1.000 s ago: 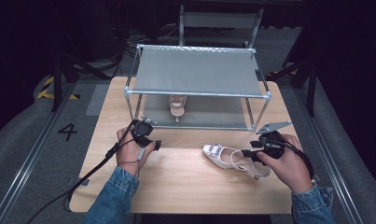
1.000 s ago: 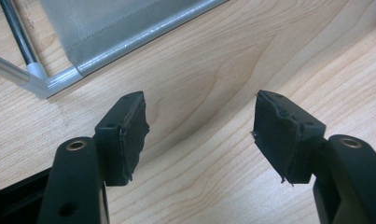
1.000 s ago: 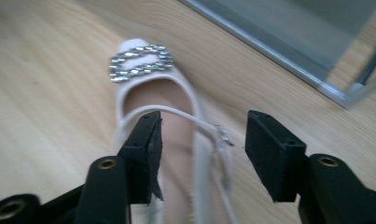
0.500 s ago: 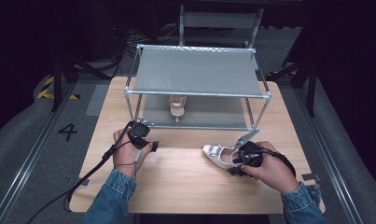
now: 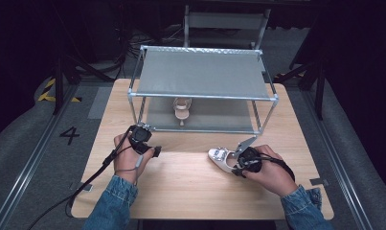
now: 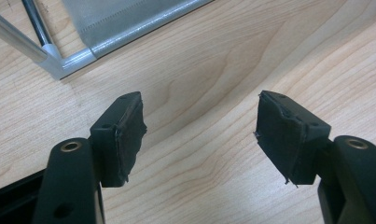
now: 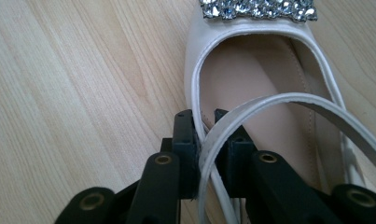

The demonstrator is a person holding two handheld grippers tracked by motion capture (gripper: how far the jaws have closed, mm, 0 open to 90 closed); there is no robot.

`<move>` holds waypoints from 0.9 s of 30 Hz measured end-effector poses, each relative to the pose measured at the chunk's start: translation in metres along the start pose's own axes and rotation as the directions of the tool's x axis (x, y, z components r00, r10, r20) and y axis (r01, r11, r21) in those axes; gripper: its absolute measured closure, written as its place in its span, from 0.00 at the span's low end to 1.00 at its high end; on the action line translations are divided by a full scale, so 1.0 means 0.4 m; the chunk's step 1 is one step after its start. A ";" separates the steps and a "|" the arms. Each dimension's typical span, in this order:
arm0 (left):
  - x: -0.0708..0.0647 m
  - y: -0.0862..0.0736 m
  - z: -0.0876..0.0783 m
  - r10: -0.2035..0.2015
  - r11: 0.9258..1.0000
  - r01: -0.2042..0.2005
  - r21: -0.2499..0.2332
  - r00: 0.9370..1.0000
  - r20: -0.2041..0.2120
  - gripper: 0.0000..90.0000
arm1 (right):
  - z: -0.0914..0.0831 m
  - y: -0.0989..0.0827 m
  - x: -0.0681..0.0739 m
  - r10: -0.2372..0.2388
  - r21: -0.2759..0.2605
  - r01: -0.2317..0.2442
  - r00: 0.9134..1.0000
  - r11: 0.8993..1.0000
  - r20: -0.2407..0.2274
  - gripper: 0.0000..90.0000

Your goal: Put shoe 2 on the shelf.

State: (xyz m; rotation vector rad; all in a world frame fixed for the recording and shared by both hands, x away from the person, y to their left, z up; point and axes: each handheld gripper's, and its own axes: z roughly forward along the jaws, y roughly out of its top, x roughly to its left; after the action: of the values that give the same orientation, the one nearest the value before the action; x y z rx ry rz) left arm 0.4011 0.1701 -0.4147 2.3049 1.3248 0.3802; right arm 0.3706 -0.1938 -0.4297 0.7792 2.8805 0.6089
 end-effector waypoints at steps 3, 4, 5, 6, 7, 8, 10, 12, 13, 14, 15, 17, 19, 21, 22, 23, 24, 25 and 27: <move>0.000 -0.005 -0.007 -0.012 1.000 0.012 -0.002 1.000 -0.003 0.36 | 0.000 0.002 0.001 -0.013 0.007 0.013 1.000 1.000 -0.003 0.92; 0.000 -0.005 -0.007 -0.012 1.000 0.012 -0.002 1.000 -0.003 0.36 | 0.000 0.004 0.001 -0.021 0.007 0.021 1.000 1.000 0.003 0.94; 0.002 -0.007 -0.018 -0.006 1.000 0.006 -0.008 1.000 -0.013 0.35 | 0.000 0.005 0.002 -0.026 0.009 0.026 1.000 1.000 0.005 0.94; 0.003 -0.007 -0.023 -0.007 1.000 0.007 -0.014 1.000 -0.021 0.35 | 0.000 0.007 0.002 -0.026 0.008 0.026 1.000 1.000 0.006 0.95; 0.004 -0.010 -0.029 -0.019 1.000 0.019 -0.016 1.000 -0.018 0.35 | -0.001 0.009 0.001 -0.023 0.006 0.023 1.000 1.000 0.005 0.95; 0.007 -0.012 -0.035 -0.019 1.000 0.019 -0.021 1.000 -0.024 0.35 | -0.003 0.011 0.001 -0.018 0.005 0.018 1.000 1.000 0.003 0.95; 0.016 -0.018 -0.045 -0.032 0.999 0.031 -0.031 0.999 -0.034 0.35 | -0.011 0.020 -0.002 -0.007 -0.002 0.007 1.000 1.000 -0.001 0.96; 0.022 -0.021 -0.048 -0.036 0.999 0.035 -0.028 0.999 -0.031 0.35 | -0.012 0.024 -0.003 -0.002 -0.003 0.002 1.000 1.000 0.006 0.96; 0.027 -0.023 -0.048 -0.044 0.999 0.043 -0.028 0.999 -0.030 0.35 | -0.015 0.029 -0.005 0.002 0.003 -0.002 1.000 1.000 0.004 0.96; 0.030 -0.024 -0.047 -0.047 0.999 0.046 -0.028 0.998 -0.031 0.35 | -0.019 0.041 -0.010 0.018 0.008 -0.018 1.000 1.000 0.007 0.96; 0.032 -0.024 -0.046 -0.047 0.999 0.046 -0.027 0.999 -0.028 0.35 | -0.019 0.041 -0.010 0.018 0.008 -0.018 1.000 1.000 0.007 0.96; 0.035 -0.025 -0.047 -0.042 0.999 0.041 -0.024 0.999 -0.025 0.35 | -0.025 0.053 -0.011 0.018 0.016 -0.019 1.000 1.000 0.025 0.96; 0.041 -0.025 -0.051 -0.051 0.998 0.051 -0.024 0.999 -0.018 0.35 | -0.034 0.066 -0.012 0.019 0.021 -0.020 0.999 1.000 0.028 0.96; 0.046 -0.026 -0.055 -0.050 0.998 0.050 -0.032 0.998 -0.024 0.35 | -0.042 0.079 -0.013 0.023 0.018 -0.023 0.999 1.000 0.026 0.96; 0.047 -0.027 -0.055 -0.047 0.998 0.046 -0.030 0.999 -0.026 0.35 | -0.047 0.090 -0.014 0.024 0.015 -0.024 0.999 1.000 0.035 0.96; 0.045 -0.029 -0.055 -0.044 0.999 0.043 -0.022 0.998 -0.043 0.35 | -0.052 0.098 -0.014 0.022 0.016 -0.023 0.999 1.000 0.046 0.96; 0.043 -0.031 -0.054 -0.034 0.999 0.033 -0.008 0.998 -0.058 0.35 | -0.055 0.107 -0.014 0.021 0.021 -0.022 0.998 1.000 0.061 0.96; 0.040 -0.032 -0.051 -0.031 1.000 0.031 0.005 0.998 -0.053 0.35 | -0.059 0.115 -0.015 0.021 0.022 -0.023 0.997 0.999 0.068 0.96; 0.034 -0.033 -0.044 -0.022 0.999 0.023 0.038 0.999 -0.026 0.33 | -0.066 0.132 -0.020 0.034 0.015 -0.035 0.996 0.999 0.082 0.96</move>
State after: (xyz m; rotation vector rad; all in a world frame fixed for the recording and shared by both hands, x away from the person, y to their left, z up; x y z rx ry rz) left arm 0.3902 0.1921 -0.4064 2.3219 1.3807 0.3807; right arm 0.3969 -0.1654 -0.3843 0.8372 2.8063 0.5447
